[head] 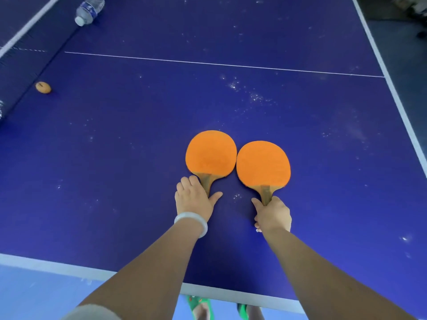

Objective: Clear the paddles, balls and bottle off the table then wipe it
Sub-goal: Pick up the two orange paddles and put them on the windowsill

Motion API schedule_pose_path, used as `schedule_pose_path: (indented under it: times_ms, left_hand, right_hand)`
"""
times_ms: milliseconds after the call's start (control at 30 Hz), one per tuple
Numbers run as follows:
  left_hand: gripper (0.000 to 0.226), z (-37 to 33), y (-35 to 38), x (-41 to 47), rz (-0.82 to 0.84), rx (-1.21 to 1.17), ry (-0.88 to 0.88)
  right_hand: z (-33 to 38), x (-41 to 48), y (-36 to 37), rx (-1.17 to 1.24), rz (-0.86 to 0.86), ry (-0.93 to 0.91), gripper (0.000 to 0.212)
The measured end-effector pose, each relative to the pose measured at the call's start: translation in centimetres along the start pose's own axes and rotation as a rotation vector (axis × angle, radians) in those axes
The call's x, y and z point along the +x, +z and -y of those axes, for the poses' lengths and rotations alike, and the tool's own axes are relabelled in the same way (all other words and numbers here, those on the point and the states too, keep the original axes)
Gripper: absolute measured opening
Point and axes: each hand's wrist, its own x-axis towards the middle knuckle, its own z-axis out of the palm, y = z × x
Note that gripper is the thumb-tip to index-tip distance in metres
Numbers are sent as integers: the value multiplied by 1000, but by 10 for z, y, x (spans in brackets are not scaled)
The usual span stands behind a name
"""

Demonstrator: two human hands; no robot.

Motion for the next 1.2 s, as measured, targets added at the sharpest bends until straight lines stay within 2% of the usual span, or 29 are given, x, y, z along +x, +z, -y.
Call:
schedule_pose_path:
  times_ms: [133,200,333,400,500,633,867,1200]
  left_hand:
    - [52,1,-7,13,134,-147,14]
    - [38,2,-16,18,227,-264,-47]
    - [20,9,-22,16,421,-687,-248]
    - [16,13,-18,12,445,-727,-277]
    - [12,19,-12,5,434,-801,-310]
    - [19,32,-8,-8,365,-855,-308]
    - [25,66,-13,-52,207,-888,-377]
    - [19,142,-29,-157,-77,-1014,-732]
  right_hand:
    - [1,-1,-1,-22,10,-4,34]
    - [1,-3,-2,-19,17,-9,33]
    - [1,-8,-2,-1,23,-10,32]
    - [0,-11,-3,13,26,-9,31]
    - [-4,-15,-3,42,28,-24,30]
    - [-15,-23,0,79,48,-47,31]
    - [-25,-33,-3,66,151,-195,33]
    - [30,-78,29,-166,467,-567,30]
